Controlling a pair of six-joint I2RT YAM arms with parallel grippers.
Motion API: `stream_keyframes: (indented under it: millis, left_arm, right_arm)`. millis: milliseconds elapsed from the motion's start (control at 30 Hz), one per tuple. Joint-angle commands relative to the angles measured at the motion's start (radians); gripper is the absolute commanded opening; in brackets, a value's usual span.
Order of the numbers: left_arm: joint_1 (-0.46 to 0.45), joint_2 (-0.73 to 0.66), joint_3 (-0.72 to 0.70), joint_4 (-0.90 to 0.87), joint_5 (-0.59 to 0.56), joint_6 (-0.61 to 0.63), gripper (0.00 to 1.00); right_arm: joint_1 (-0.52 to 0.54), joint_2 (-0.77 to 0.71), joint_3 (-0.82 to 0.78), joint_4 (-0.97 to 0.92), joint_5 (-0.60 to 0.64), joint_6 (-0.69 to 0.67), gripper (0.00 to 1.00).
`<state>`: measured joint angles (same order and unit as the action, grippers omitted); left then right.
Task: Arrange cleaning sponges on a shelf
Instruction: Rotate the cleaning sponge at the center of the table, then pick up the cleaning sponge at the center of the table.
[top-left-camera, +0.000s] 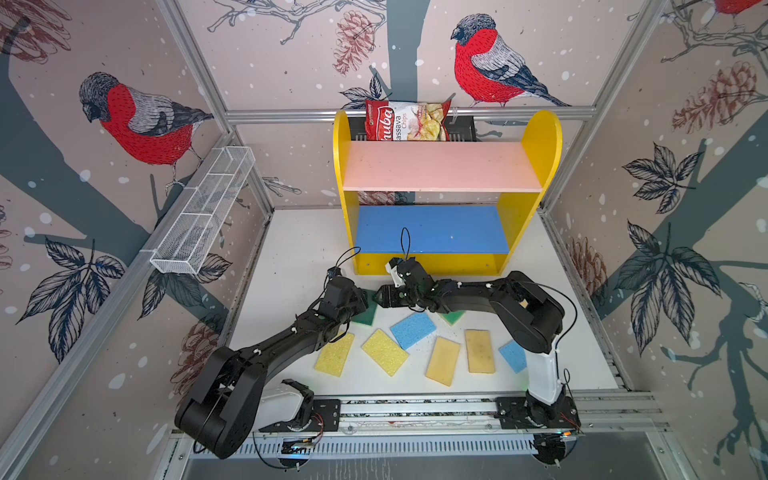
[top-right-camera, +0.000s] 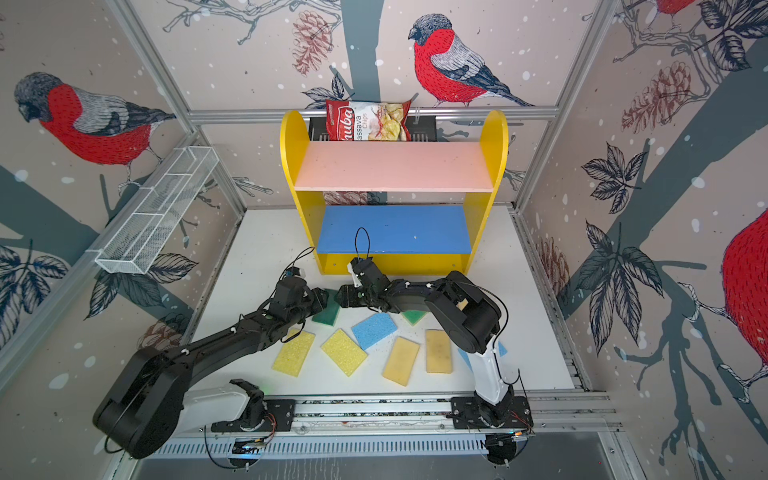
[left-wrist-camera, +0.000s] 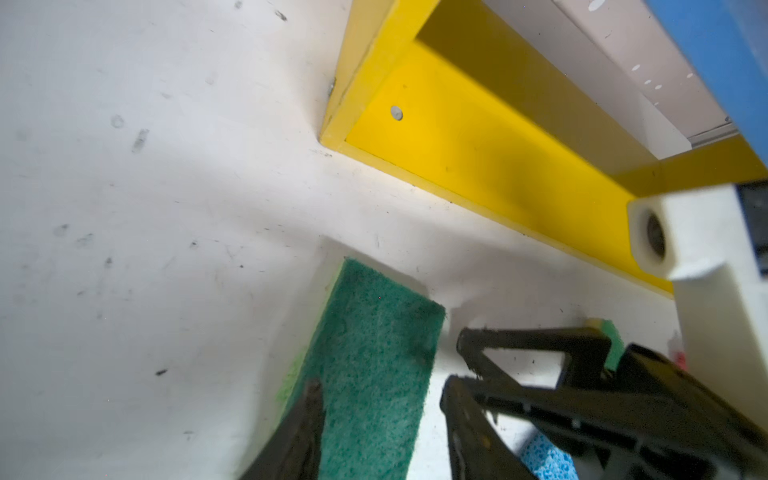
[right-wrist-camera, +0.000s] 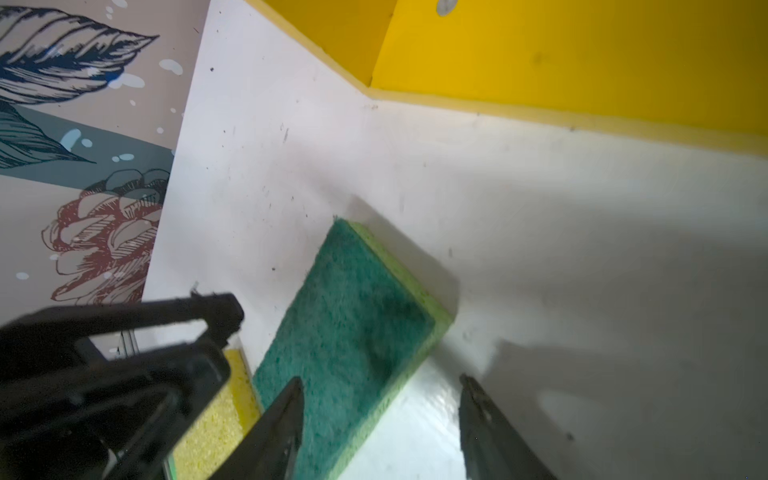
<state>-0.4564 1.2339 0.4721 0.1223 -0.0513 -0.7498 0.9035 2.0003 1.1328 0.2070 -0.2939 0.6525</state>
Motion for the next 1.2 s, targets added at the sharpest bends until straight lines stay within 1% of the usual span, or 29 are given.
stream_keyframes:
  millis: [0,33,133,300,400,467,533,600,633,700,800,833,933,1067,1167]
  left_arm:
    - [0.001,-0.014,-0.006,-0.042,-0.05,0.016,0.48]
    - [0.001,-0.016,-0.007,-0.054,-0.062,0.019,0.48]
    - [0.003,-0.009,-0.024,-0.053,-0.083,0.02,0.44]
    - [0.008,0.035,-0.038,-0.019,-0.024,0.026,0.32]
    - [0.007,0.073,-0.045,0.002,-0.007,0.019,0.32]
    - [0.008,0.093,-0.053,0.017,0.006,0.01,0.32]
    - [0.007,0.109,-0.068,0.044,0.02,-0.001,0.32]
    - [0.007,0.125,-0.075,0.074,0.039,-0.008,0.32]
    - [0.008,0.136,-0.074,0.087,0.058,-0.006,0.31]
    - [0.007,0.157,-0.065,0.116,0.103,-0.007,0.31]
    - [0.008,0.196,-0.046,0.163,0.163,-0.026,0.3]
    - [0.006,0.208,-0.033,0.169,0.175,-0.031,0.29]
    - [0.001,0.217,-0.001,0.167,0.19,-0.042,0.29]
    - [0.0,0.184,0.024,0.139,0.162,-0.027,0.3]
    - [-0.001,0.14,0.046,0.087,0.118,-0.005,0.39]
  right_arm:
    - [0.028,-0.019,-0.016,-0.017,0.037,-0.006,0.59]
    - [0.038,-0.019,-0.015,-0.017,0.038,-0.002,0.58]
    - [0.067,-0.008,0.005,-0.019,0.039,0.003,0.56]
    - [0.088,0.052,0.054,-0.04,0.025,0.006,0.5]
    - [0.086,0.087,0.069,-0.037,0.012,0.02,0.49]
    - [0.081,0.1,0.073,-0.033,0.004,0.036,0.52]
    - [0.074,0.1,0.064,-0.012,-0.008,0.051,0.53]
    - [0.069,0.097,0.059,0.005,-0.013,0.058,0.52]
    - [0.065,0.097,0.06,0.008,-0.011,0.059,0.51]
    - [0.059,0.097,0.062,0.015,-0.011,0.063,0.44]
    - [0.049,0.095,0.062,0.027,-0.009,0.071,0.29]
    - [0.045,0.094,0.062,0.029,-0.007,0.075,0.23]
    - [0.034,0.086,0.056,0.025,0.004,0.081,0.12]
    - [0.011,0.062,0.042,0.022,0.027,0.069,0.06]
    - [-0.016,0.046,0.04,0.009,0.049,0.048,0.03]
